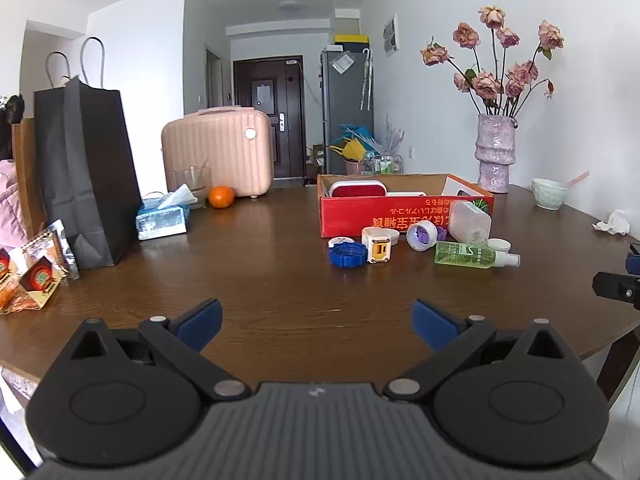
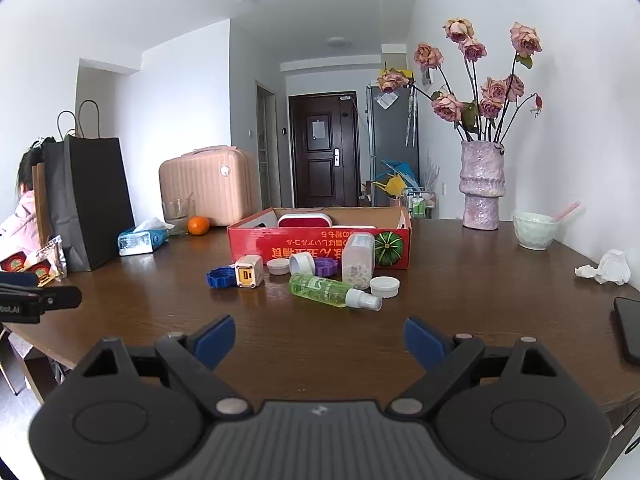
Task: Organize rigid objects
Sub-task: 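Withdraw the left gripper from the box back over the table, then grasp the white-and-yellow container with the left gripper while the right gripper grasps the green spray bottle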
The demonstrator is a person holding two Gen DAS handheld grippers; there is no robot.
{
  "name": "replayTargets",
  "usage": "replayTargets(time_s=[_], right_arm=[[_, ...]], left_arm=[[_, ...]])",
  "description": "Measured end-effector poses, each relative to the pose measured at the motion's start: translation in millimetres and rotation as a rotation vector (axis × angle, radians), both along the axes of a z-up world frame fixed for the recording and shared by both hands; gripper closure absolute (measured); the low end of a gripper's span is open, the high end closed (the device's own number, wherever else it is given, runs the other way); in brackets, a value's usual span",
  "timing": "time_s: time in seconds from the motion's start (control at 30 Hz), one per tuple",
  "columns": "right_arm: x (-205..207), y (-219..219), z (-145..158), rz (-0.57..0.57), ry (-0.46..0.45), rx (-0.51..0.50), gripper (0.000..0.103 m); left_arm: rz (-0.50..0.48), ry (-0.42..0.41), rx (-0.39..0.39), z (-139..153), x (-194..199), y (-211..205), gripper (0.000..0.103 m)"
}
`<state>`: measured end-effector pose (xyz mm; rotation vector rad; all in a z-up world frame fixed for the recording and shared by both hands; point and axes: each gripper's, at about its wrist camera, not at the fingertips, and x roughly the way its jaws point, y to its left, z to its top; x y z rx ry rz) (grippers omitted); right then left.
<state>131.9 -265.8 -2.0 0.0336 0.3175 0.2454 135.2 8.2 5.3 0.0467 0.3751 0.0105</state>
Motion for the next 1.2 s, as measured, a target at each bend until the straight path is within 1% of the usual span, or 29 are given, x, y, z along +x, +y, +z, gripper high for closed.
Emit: replayTargets(time_s=[0.1,0.2,0.3,0.47,0.53,0.6,0.67,0.73,0.77,0.8,0.87,0.9,0.93,0.97,1.0,1.03,1.07,1.13,1.2], right_arm=[[13.8,0.2,-2.1,-0.002,0.015,-0.009,0.012],[33.7,1.2,-6.0,0.004,0.039,-0.023,0.012],[59.0,0.9,-8.0,0.005,0.066,-0.032,0.013],[108.4,0.9,-8.5,0.016,0.093,-0.053,0.015],[127.2,2.8,-10.1,0.031,0.107,-0.071,0.016],[147.0,7.2,-13.0,0.061,0.13,-0.104,0.017],[167.0,16.4,-19.4,0.095,0.158,-0.166,0.019],[182.5,24.3,-24.9,0.126,0.164,-0.224,0.019],[192.1,28.3,-27.7,0.146,0.173,-0.248,0.02],[200.1,31.4,-29.6,0.159,0.178,-0.266,0.021],[213.2,35.2,-32.2,0.182,0.18,-0.283,0.031],[219.9,36.9,-33.3,0.189,0.188,-0.284,0.034],[226.9,38.5,-35.0,0.195,0.201,-0.281,0.041],[231.4,39.3,-36.1,0.199,0.211,-0.277,0.052],[235.3,40.5,-37.2,0.214,0.223,-0.265,0.057],[238.2,41.8,-37.6,0.216,0.227,-0.256,0.062],[240.7,42.5,-37.7,0.219,0.233,-0.246,0.066],[245.2,44.5,-38.4,0.241,0.246,-0.219,0.069],[251.2,48.3,-40.7,0.257,0.265,-0.205,0.07]], left_arm=[[-0.012,0.018,0.004,-3.7,17.0,-5.9,0.0],[-0.027,0.055,-0.004,-9.2,39.5,-12.2,0.0],[-0.053,0.073,-0.003,-11.0,69.0,-21.5,0.0],[-0.08,0.078,0.0,-12.4,131.5,-38.8,0.001],[-0.101,0.084,-0.008,-14.0,160.5,-45.7,0.005],[-0.128,0.092,-0.014,-16.5,189.8,-52.5,0.012],[-0.13,0.119,-0.01,-21.1,216.1,-58.1,0.017],[-0.133,0.144,-0.01,-27.2,241.4,-61.6,0.023],[-0.134,0.159,-0.008,-29.9,250.6,-63.4,0.027],[-0.14,0.177,-0.005,-33.0,260.3,-64.7,0.034],[-0.146,0.208,-0.004,-38.2,273.9,-67.3,0.043],[-0.156,0.217,-0.006,-40.6,278.1,-68.0,0.048],[-0.157,0.221,-0.004,-42.2,280.5,-68.8,0.051],[-0.158,0.218,0.002,-43.2,281.3,-70.1,0.059],[-0.162,0.218,0.011,-44.3,282.0,-71.4,0.064],[-0.169,0.218,0.011,-45.7,282.4,-71.9,0.065],[-0.178,0.222,0.011,-47.9,283.0,-72.7,0.065],[-0.168,0.223,0.04,-52.3,283.8,-77.8,0.07],[-0.163,0.211,0.063,-54.2,282.7,-80.9,0.071]])
